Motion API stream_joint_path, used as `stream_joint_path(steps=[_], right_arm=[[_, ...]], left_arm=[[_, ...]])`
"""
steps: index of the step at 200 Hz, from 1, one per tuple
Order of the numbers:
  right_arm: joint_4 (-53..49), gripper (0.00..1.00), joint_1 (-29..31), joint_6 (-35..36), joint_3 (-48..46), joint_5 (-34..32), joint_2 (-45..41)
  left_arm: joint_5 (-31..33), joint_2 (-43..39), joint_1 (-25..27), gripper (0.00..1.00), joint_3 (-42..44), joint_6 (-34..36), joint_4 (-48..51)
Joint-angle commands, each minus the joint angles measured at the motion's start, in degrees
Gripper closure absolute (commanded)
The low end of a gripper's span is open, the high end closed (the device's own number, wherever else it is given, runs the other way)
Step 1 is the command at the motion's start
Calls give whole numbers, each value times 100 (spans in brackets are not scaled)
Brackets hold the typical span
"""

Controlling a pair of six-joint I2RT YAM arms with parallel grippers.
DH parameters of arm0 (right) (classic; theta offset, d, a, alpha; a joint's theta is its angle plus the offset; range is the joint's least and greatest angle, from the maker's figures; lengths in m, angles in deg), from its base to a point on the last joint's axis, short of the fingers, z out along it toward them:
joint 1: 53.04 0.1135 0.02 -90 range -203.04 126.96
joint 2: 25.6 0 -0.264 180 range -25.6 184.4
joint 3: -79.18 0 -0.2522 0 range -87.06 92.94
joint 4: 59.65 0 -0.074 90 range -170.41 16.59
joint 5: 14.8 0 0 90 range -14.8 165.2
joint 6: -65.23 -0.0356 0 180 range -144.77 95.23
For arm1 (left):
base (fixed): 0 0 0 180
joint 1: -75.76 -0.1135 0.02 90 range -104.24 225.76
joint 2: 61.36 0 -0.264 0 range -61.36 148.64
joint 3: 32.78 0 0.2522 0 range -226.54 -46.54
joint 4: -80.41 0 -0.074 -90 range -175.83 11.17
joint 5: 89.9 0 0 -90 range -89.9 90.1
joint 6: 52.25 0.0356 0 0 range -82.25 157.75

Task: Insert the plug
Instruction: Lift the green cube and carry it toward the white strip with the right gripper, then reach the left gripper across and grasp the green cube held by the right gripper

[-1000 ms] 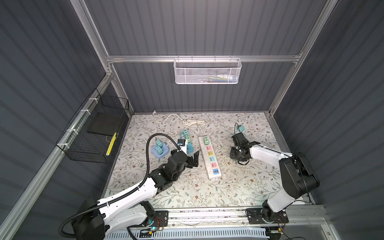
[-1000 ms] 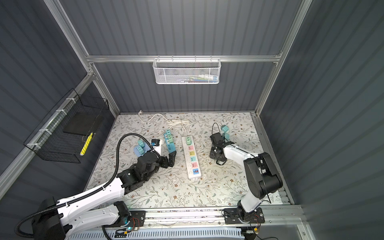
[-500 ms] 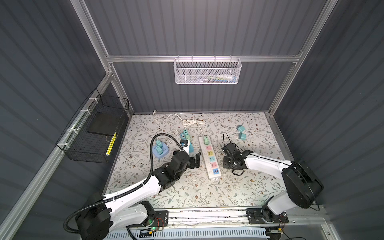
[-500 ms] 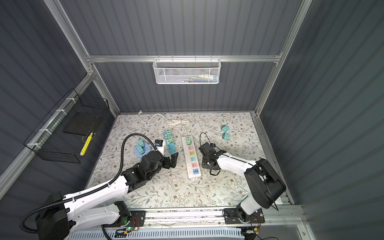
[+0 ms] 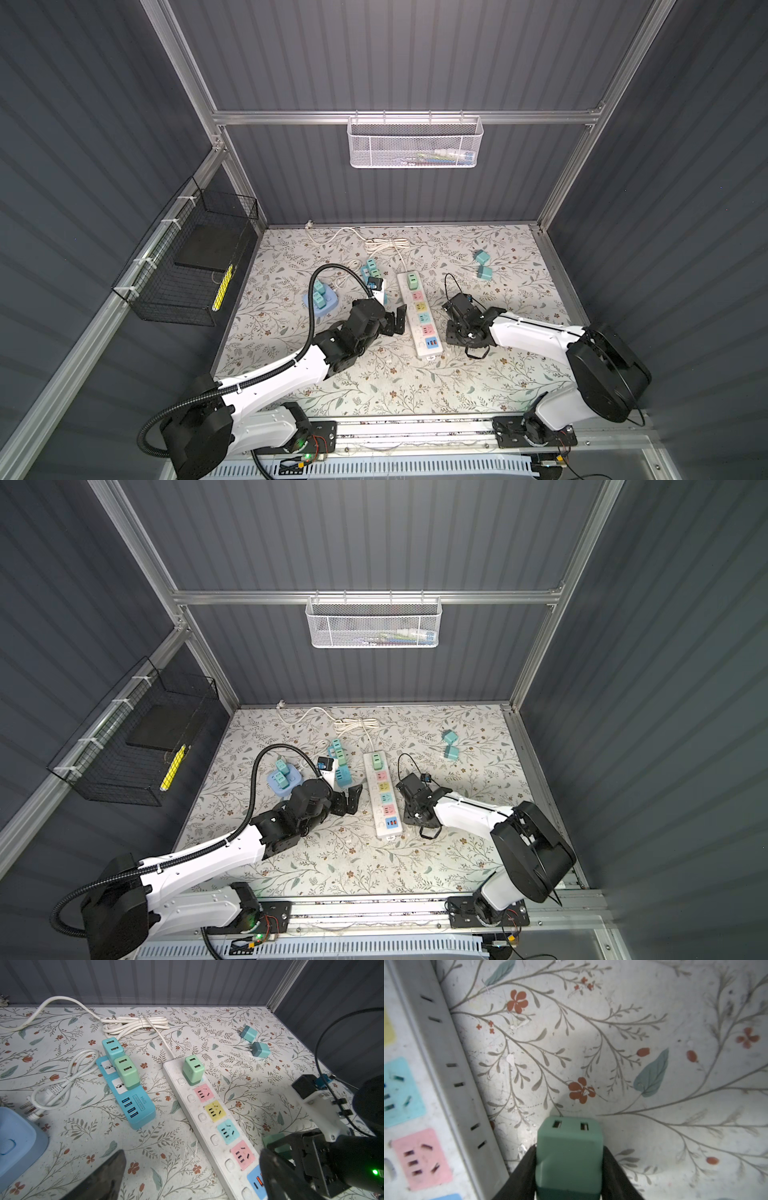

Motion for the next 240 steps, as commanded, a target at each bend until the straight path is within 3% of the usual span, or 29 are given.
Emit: stream_joint_path(steps=[1,39,85,108,132,157,188,240], right_arm=[[-17,51,14,-60,-29,101,-46],[-17,36,16,-231,-98,291,-133],[616,35,8,-606,-378,1089,-740],[565,34,-50,-634,-334,1170,-1033],[65,33,-182,-355,-265,452,-1385],[-207,28,-631,-63,-492,-304,-1908],[399,28,-1485,59,-1296,-322,-2707],[212,27,-1898,259,-1572,-425,-3315]], left_arm=[[-101,29,-7,0,-230,-2,109],[-209,-44,-7,0,-210,-78,171],[-521,194,-7,0,-588,-90,531],[-905,540,2,5,-846,-64,635],[-1140,1174,117,10,-1367,14,1083],[-751,1952,654,14,-2102,217,1725],[-705,3046,1100,19,-3138,235,2565],[-640,4426,1424,22,-4654,342,3653]])
